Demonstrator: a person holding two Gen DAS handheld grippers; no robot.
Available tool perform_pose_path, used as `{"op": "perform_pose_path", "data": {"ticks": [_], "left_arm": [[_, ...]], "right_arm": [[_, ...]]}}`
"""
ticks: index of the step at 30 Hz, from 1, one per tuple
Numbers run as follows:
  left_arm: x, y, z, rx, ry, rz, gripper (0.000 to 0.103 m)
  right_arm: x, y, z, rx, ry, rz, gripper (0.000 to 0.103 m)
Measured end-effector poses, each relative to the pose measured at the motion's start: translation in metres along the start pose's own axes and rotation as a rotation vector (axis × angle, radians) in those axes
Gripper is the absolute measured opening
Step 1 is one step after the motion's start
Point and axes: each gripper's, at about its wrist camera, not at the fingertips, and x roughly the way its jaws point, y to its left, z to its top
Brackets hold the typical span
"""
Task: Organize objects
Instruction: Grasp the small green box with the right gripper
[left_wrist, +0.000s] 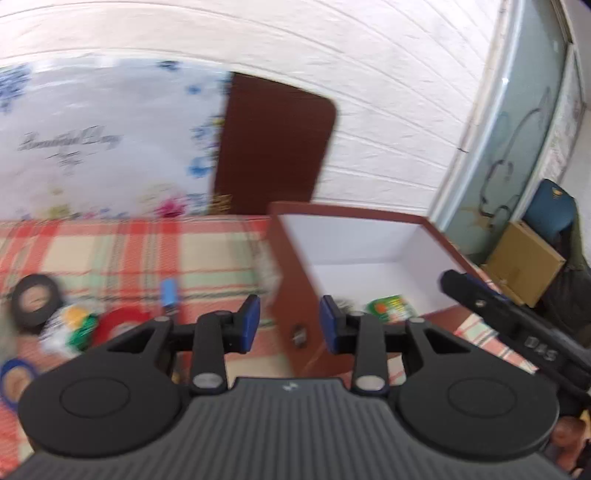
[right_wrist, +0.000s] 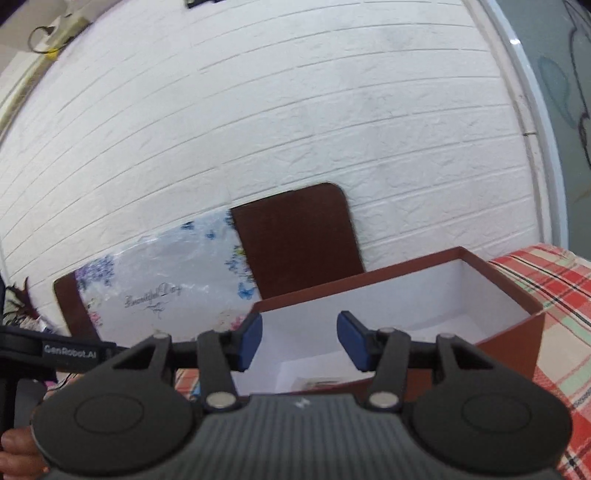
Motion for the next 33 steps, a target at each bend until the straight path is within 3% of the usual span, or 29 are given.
{"op": "perform_pose_path", "data": {"ticks": [3, 6, 13, 15, 17, 18, 19, 21, 22, 24, 28, 33], "left_arm": [[-0.016, 0.041, -0.022, -0.032, 0.047, 0.124, 0.038], [-0.031, 0.083, -0.046, -0.111, 0.094, 0.197, 0.038], [-0.062, 0.145, -0.076, -0.280, 0.098, 0.234, 0.038], [-0.066, 0.155, -0.078, -0.304, 0.084, 0.227, 0.038], [-0.068, 0.162, -0.079, -0.330, 0.078, 0.212, 0.038], [-0.069, 0.164, -0.081, -0.338, 0.076, 0.205, 0.038], [-0.069, 0.166, -0.082, -0.344, 0.077, 0.200, 0.039], [-0.069, 0.167, -0.083, -0.356, 0.079, 0.193, 0.041], [-0.069, 0.168, -0.083, -0.359, 0.079, 0.188, 0.041], [-0.070, 0.168, -0.084, -0.367, 0.079, 0.173, 0.041], [-0.062, 0.160, -0.083, -0.386, 0.106, 0.105, 0.041], [-0.042, 0.118, -0.088, -0.334, 0.211, -0.030, 0.041]], "right_arm": [[0.000, 0.035, -0.015, -0.087, 0.073, 0.099, 0.048], [0.019, 0.067, -0.042, -0.138, 0.191, 0.162, 0.048], [0.076, 0.121, -0.089, -0.199, 0.436, 0.282, 0.048], [0.088, 0.145, -0.098, -0.283, 0.454, 0.309, 0.056], [0.103, 0.165, -0.107, -0.344, 0.480, 0.332, 0.071], [0.111, 0.173, -0.112, -0.362, 0.485, 0.318, 0.085], [0.119, 0.181, -0.116, -0.385, 0.481, 0.297, 0.090], [0.134, 0.192, -0.124, -0.435, 0.479, 0.274, 0.084], [0.141, 0.194, -0.128, -0.452, 0.494, 0.271, 0.071], [0.143, 0.195, -0.132, -0.450, 0.507, 0.284, 0.065], [0.116, 0.193, -0.135, -0.464, 0.521, 0.272, 0.063], [0.054, 0.170, -0.144, -0.399, 0.509, 0.213, 0.064]]}}
